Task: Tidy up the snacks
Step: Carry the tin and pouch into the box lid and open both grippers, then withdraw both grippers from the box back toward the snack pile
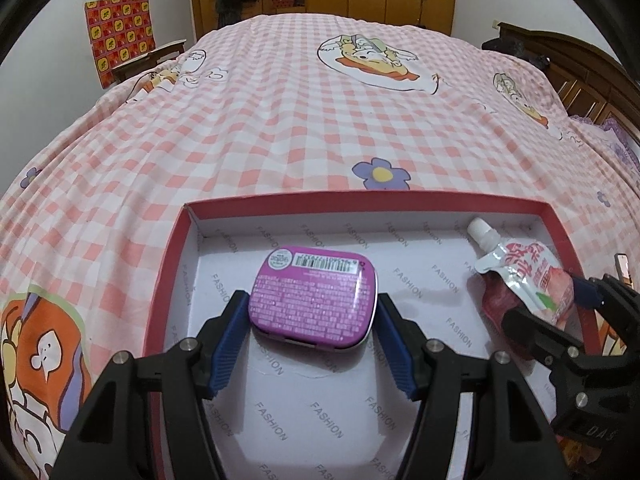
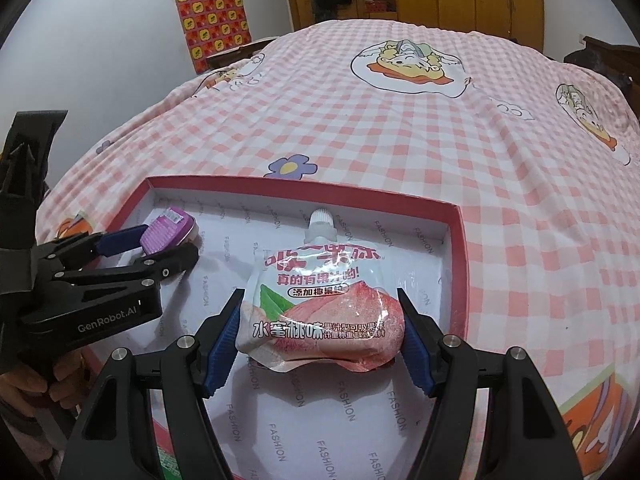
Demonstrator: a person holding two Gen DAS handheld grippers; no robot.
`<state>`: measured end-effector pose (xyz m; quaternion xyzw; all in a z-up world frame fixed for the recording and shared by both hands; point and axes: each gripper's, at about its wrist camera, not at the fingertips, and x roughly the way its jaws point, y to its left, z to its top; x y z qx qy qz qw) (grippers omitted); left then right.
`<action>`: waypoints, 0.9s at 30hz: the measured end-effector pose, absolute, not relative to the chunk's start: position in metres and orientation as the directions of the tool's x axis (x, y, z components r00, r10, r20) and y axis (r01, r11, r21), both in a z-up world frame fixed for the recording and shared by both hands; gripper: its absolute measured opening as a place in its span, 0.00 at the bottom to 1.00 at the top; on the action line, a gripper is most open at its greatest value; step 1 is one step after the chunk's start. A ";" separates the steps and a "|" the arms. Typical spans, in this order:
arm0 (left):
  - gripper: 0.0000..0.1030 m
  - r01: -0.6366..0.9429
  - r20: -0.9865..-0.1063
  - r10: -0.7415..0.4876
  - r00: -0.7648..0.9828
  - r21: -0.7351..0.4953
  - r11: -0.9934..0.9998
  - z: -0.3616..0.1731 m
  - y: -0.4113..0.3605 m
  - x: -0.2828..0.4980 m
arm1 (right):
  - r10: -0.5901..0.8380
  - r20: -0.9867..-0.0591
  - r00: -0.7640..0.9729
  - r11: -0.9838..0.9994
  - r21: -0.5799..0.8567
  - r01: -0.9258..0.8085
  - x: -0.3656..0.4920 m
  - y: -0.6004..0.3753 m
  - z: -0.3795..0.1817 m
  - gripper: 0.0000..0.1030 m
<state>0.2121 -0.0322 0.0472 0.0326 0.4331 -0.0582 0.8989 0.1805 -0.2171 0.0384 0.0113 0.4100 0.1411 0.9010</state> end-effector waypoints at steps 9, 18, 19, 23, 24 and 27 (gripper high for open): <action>0.73 0.161 -0.788 -0.120 0.603 -0.027 0.987 0.049 -0.032 0.210 | 0.255 -0.725 0.639 0.964 0.138 -0.228 0.178 -0.220 0.042 0.72; 0.73 0.167 -0.766 -0.136 0.629 -0.038 0.985 0.067 -0.027 0.192 | 0.268 -0.692 0.670 0.960 0.131 -0.249 0.162 -0.222 0.062 0.76; 0.73 0.169 -0.762 -0.136 0.633 -0.036 0.985 0.070 -0.027 0.189 | 0.272 -0.690 0.671 0.958 0.131 -0.254 0.160 -0.221 0.064 0.76; 0.73 0.173 -0.756 -0.135 0.640 -0.029 0.984 0.080 -0.025 0.178 | 0.281 -0.685 0.672 0.955 0.133 -0.264 0.149 -0.220 0.070 0.76; 0.73 0.177 -0.757 -0.138 0.639 -0.030 0.984 0.083 -0.025 0.174 | 0.285 -0.684 0.672 0.954 0.134 -0.268 0.147 -0.220 0.071 0.76; 0.73 0.184 -0.757 -0.142 0.637 -0.030 0.983 0.086 -0.023 0.164 | 0.295 -0.676 0.676 0.950 0.136 -0.280 0.138 -0.218 0.075 0.76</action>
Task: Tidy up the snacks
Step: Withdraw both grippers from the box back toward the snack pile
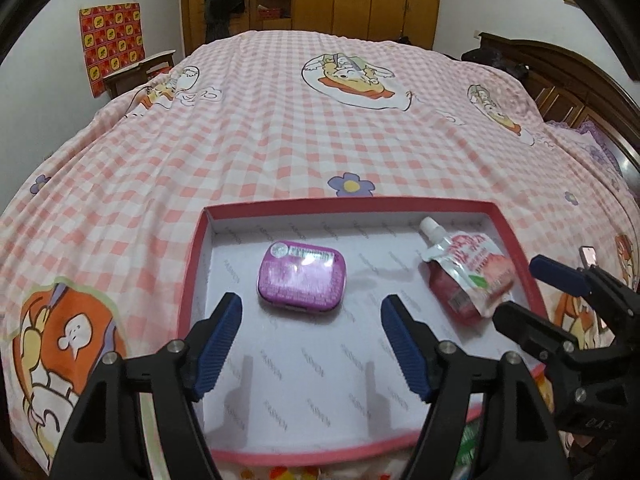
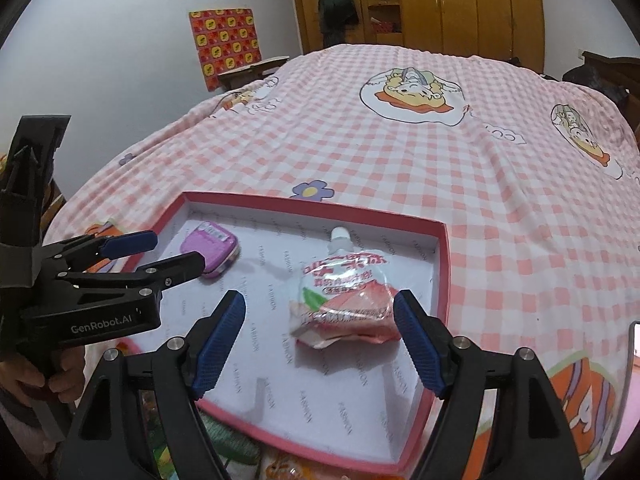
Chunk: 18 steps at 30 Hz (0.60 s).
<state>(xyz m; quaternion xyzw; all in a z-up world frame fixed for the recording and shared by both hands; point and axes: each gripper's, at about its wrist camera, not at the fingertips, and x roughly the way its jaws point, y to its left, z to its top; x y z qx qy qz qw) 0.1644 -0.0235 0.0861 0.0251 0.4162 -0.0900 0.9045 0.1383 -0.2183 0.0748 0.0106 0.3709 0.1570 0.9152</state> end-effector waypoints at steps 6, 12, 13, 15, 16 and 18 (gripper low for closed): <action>0.73 0.194 -0.753 -0.152 0.641 -0.032 0.980 0.092 -0.022 0.145 | 0.304 -0.667 0.680 0.947 0.136 -0.290 0.121 -0.214 0.081 0.76; 0.73 0.201 -0.742 -0.166 0.649 -0.043 0.979 0.099 -0.019 0.126 | 0.309 -0.666 0.679 0.945 0.137 -0.296 0.104 -0.210 0.082 0.76; 0.73 0.201 -0.742 -0.166 0.650 -0.043 0.979 0.100 -0.018 0.125 | 0.311 -0.667 0.677 0.945 0.139 -0.297 0.101 -0.210 0.082 0.76; 0.73 0.199 -0.741 -0.166 0.651 -0.045 0.979 0.101 -0.017 0.119 | 0.314 -0.667 0.675 0.944 0.142 -0.299 0.097 -0.209 0.082 0.76; 0.73 0.198 -0.739 -0.167 0.652 -0.047 0.979 0.102 -0.016 0.116 | 0.315 -0.668 0.674 0.943 0.143 -0.300 0.093 -0.208 0.082 0.76; 0.73 0.197 -0.735 -0.172 0.656 -0.054 0.979 0.104 -0.015 0.110 | 0.317 -0.668 0.673 0.943 0.146 -0.299 0.089 -0.207 0.083 0.76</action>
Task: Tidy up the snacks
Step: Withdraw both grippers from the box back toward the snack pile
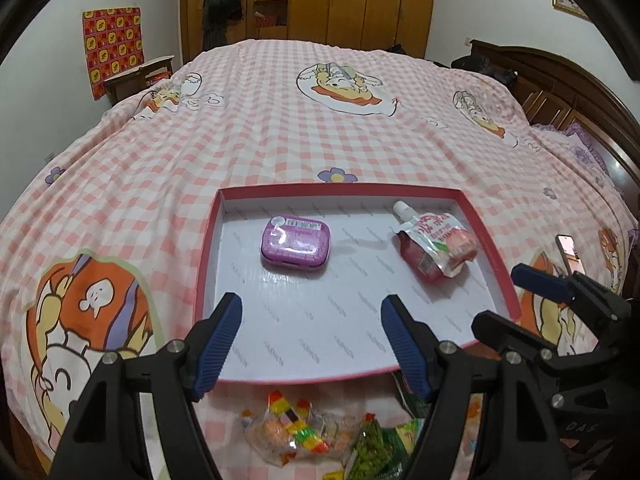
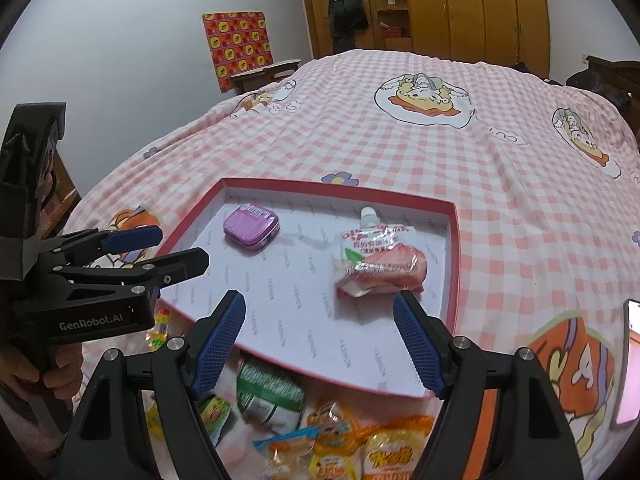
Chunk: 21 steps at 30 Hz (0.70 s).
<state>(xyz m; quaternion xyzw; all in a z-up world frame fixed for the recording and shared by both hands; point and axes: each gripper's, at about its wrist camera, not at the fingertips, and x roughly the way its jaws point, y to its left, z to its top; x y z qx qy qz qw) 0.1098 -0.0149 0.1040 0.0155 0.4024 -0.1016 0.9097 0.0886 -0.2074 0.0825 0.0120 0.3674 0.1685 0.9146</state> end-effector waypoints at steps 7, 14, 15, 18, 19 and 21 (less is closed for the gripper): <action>0.73 0.209 -0.727 -0.184 0.662 -0.057 0.976 0.108 -0.013 0.089 | 0.332 -0.667 0.667 0.938 0.159 -0.309 0.071 -0.204 0.083 0.76; 0.73 0.200 -0.732 -0.184 0.656 -0.066 0.978 0.105 -0.006 0.074 | 0.334 -0.668 0.665 0.938 0.168 -0.303 0.057 -0.205 0.082 0.76; 0.73 0.197 -0.732 -0.184 0.656 -0.069 0.978 0.104 -0.004 0.071 | 0.333 -0.669 0.665 0.939 0.168 -0.302 0.056 -0.205 0.082 0.76; 0.73 0.188 -0.735 -0.184 0.653 -0.077 0.979 0.101 0.000 0.065 | 0.330 -0.673 0.662 0.940 0.173 -0.294 0.051 -0.208 0.080 0.76; 0.73 0.186 -0.736 -0.184 0.652 -0.080 0.979 0.101 0.002 0.063 | 0.329 -0.675 0.661 0.941 0.175 -0.290 0.049 -0.209 0.079 0.76; 0.73 0.177 -0.740 -0.182 0.647 -0.086 0.981 0.098 0.006 0.059 | 0.325 -0.681 0.656 0.943 0.178 -0.283 0.044 -0.211 0.076 0.76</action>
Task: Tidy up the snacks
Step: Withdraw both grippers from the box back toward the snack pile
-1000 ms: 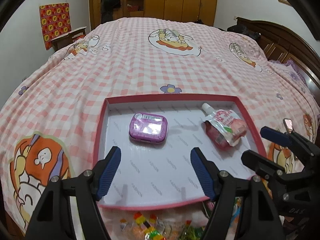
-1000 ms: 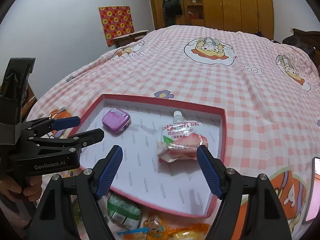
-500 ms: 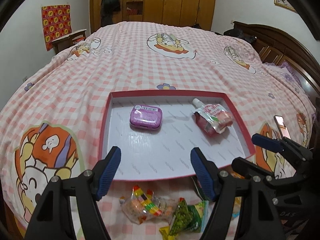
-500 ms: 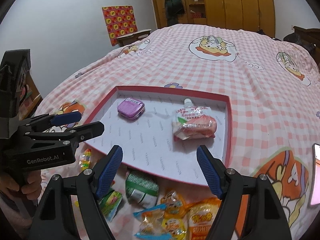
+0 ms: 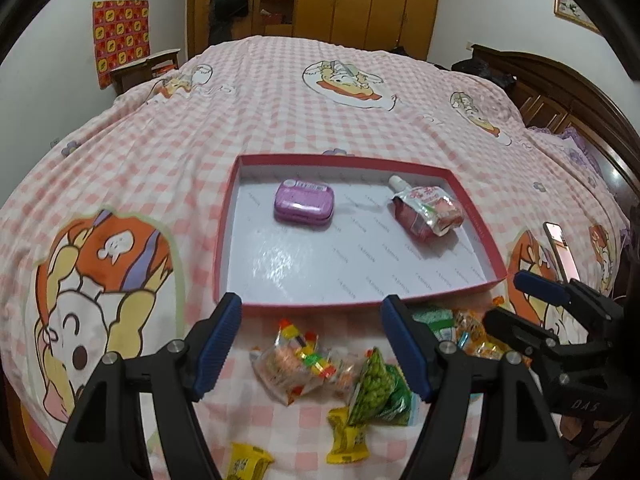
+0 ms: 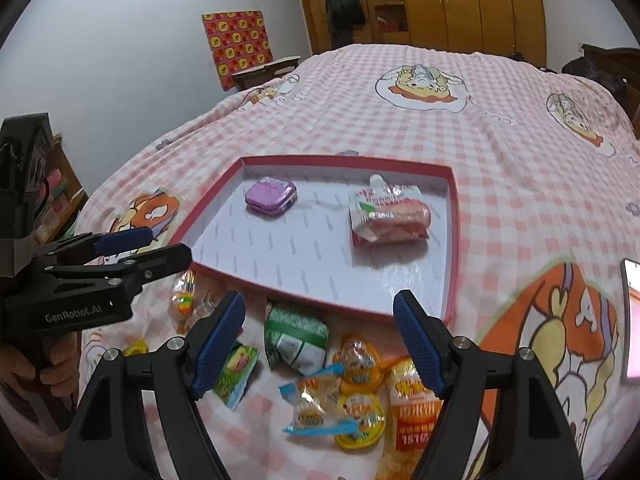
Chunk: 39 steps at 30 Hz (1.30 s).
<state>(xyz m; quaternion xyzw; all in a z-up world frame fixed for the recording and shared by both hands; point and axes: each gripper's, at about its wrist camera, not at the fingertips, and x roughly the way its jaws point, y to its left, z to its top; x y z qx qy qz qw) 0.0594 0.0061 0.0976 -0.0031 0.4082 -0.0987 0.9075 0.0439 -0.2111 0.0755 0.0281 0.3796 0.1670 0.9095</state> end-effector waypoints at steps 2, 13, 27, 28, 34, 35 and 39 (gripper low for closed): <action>0.73 0.168 -0.745 -0.179 0.643 -0.091 0.982 0.095 0.010 0.056 | 0.325 -0.686 0.651 0.943 0.185 -0.276 0.040 -0.213 0.073 0.76; 0.73 0.147 -0.763 -0.169 0.623 -0.098 0.984 0.080 0.020 0.042 | 0.324 -0.711 0.624 0.944 0.202 -0.260 0.021 -0.218 0.057 0.76; 0.73 0.126 -0.801 -0.148 0.580 -0.091 0.988 0.053 0.020 0.046 | 0.318 -0.722 0.614 0.947 0.207 -0.246 0.001 -0.223 0.048 0.76; 0.73 0.125 -0.802 -0.149 0.579 -0.093 0.988 0.052 0.020 0.047 | 0.316 -0.723 0.614 0.947 0.204 -0.246 0.001 -0.222 0.048 0.76; 0.73 0.126 -0.795 -0.154 0.587 -0.098 0.987 0.044 0.022 0.050 | 0.299 -0.728 0.617 0.952 0.186 -0.242 0.000 -0.223 0.043 0.76; 0.73 0.124 -0.795 -0.156 0.587 -0.102 0.987 0.043 0.022 0.050 | 0.296 -0.728 0.618 0.953 0.185 -0.239 0.001 -0.224 0.043 0.76; 0.73 0.126 -0.785 -0.181 0.592 -0.132 0.983 0.039 0.024 0.052 | 0.286 -0.731 0.620 0.957 0.182 -0.227 0.002 -0.228 0.040 0.76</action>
